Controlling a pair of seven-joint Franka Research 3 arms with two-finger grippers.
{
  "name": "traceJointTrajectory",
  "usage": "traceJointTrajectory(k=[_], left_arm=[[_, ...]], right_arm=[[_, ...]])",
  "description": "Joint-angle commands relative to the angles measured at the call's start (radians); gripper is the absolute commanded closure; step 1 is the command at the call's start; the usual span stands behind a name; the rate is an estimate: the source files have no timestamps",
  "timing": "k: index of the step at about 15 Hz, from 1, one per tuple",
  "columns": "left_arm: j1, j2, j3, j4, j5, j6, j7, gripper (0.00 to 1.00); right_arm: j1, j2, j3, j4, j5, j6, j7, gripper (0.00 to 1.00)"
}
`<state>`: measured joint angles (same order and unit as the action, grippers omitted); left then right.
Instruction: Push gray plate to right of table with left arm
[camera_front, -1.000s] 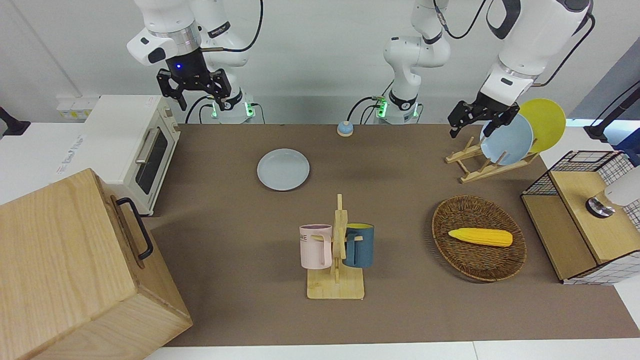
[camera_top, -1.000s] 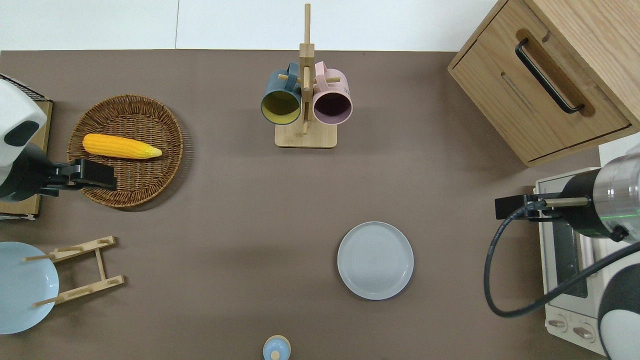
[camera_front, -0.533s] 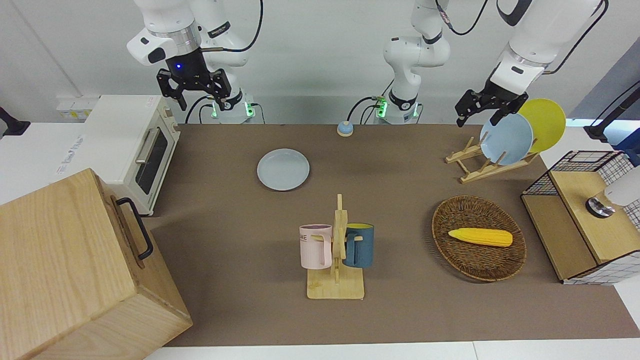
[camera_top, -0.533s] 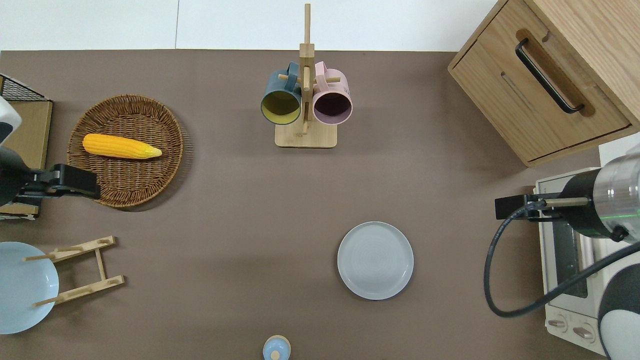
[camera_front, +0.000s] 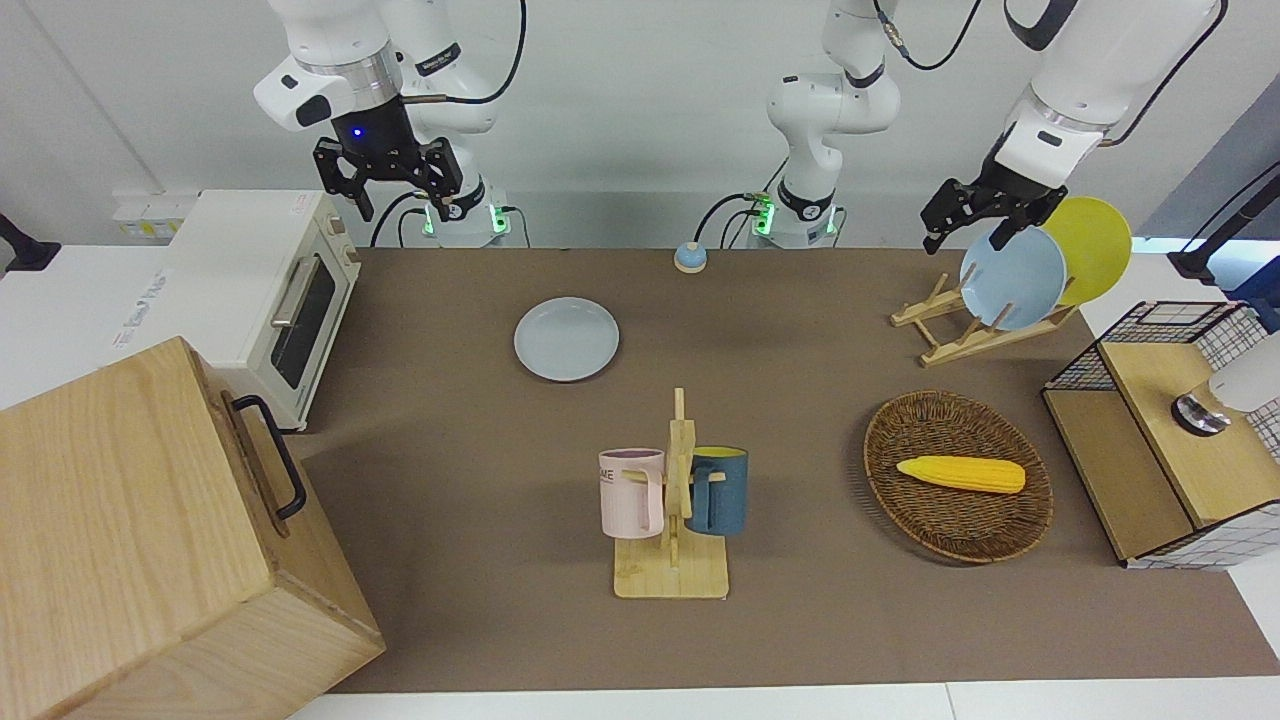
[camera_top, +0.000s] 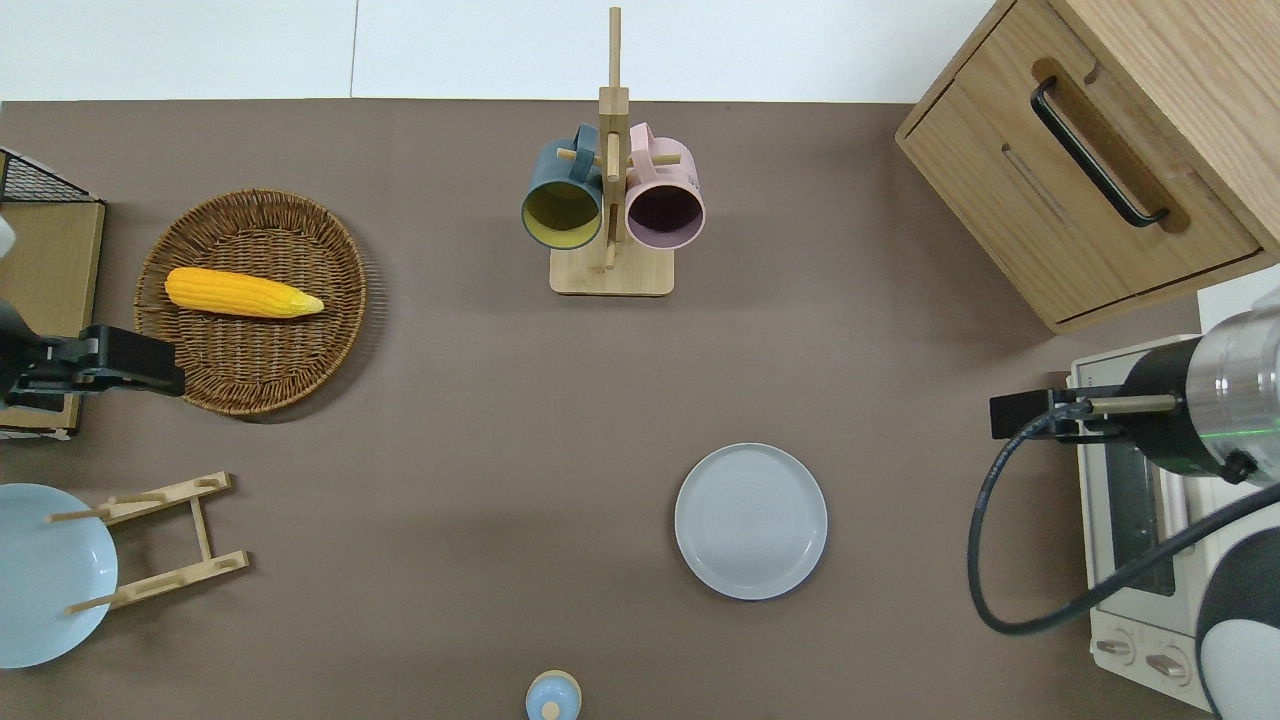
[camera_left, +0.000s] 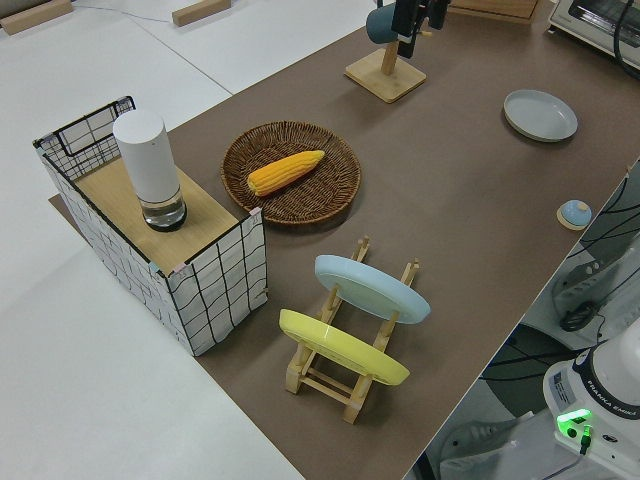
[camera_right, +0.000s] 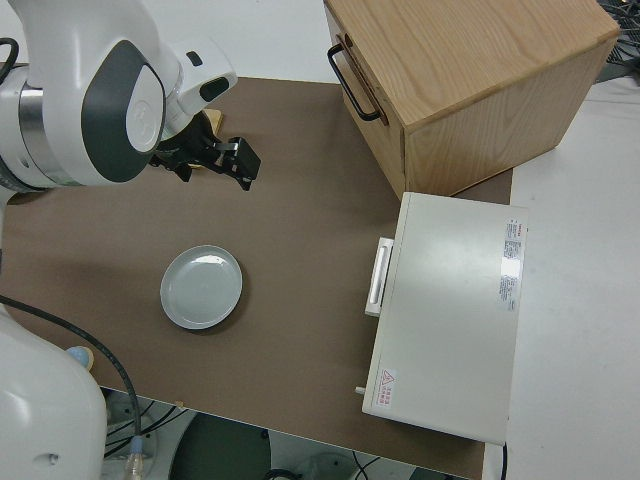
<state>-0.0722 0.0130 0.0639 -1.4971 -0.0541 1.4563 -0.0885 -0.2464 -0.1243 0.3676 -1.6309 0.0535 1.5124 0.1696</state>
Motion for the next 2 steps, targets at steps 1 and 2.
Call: traceJointTrajectory(k=[1, 2], left_arm=[[0.014, 0.008, -0.013, 0.026, 0.02, -0.022, 0.003, 0.01], [0.012, 0.008, -0.012, 0.026, 0.02, -0.02, 0.003, 0.01]], right_arm=[[-0.03, -0.028, 0.017, -0.027, 0.022, -0.001, 0.011, 0.005], [-0.03, -0.028, 0.017, -0.027, 0.022, -0.001, 0.011, 0.005]])
